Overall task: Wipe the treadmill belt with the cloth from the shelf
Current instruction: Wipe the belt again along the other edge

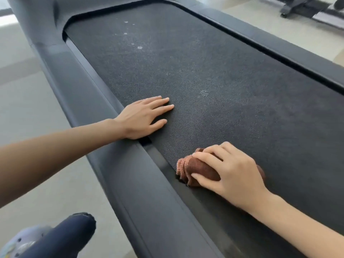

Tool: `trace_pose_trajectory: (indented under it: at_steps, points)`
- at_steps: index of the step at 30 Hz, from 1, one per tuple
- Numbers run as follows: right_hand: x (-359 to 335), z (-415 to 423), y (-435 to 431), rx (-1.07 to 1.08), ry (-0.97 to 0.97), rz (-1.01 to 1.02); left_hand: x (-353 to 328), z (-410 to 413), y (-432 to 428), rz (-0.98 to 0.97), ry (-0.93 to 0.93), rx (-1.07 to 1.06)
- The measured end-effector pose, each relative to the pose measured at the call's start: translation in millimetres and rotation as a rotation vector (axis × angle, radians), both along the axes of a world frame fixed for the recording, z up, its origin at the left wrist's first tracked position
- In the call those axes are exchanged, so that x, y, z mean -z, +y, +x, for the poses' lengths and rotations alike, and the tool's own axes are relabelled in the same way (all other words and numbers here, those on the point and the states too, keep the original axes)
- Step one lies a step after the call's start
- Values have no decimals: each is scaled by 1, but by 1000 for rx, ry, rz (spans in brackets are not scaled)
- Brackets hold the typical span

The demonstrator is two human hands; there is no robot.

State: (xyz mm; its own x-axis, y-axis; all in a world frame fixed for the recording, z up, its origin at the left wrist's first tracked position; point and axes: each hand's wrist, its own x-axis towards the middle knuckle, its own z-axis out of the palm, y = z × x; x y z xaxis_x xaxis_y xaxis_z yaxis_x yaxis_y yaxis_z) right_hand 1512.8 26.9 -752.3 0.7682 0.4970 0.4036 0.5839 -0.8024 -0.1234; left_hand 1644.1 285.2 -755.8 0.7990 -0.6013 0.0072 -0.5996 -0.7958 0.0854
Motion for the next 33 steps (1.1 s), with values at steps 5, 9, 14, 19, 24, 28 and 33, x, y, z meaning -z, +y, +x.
trace_pose_trajectory:
  at_steps: [5, 9, 14, 19, 24, 28, 33]
  points:
    - [-1, 94, 21, 278, -44, -46, 2, 30, 21, 22, 21, 95]
    - [1, 135, 38, 509, -30, -74, -2, 46, 38, 44, -14, 126]
    - [0, 69, 63, 310, -63, -37, 0, 68, 76, 12, 8, 146]
    - [-11, 15, 51, 157, 77, -76, 7, 77, 80, -91, 71, 184]
    - [-6, 37, 86, 355, 26, -59, 8, 97, 89, -152, 87, 295]
    - [-1, 100, 133, 475, -20, -54, 11, 96, 88, -183, 85, 268]
    - [-11, 73, 126, 432, 102, -68, 14, 95, 87, -197, 90, 226]
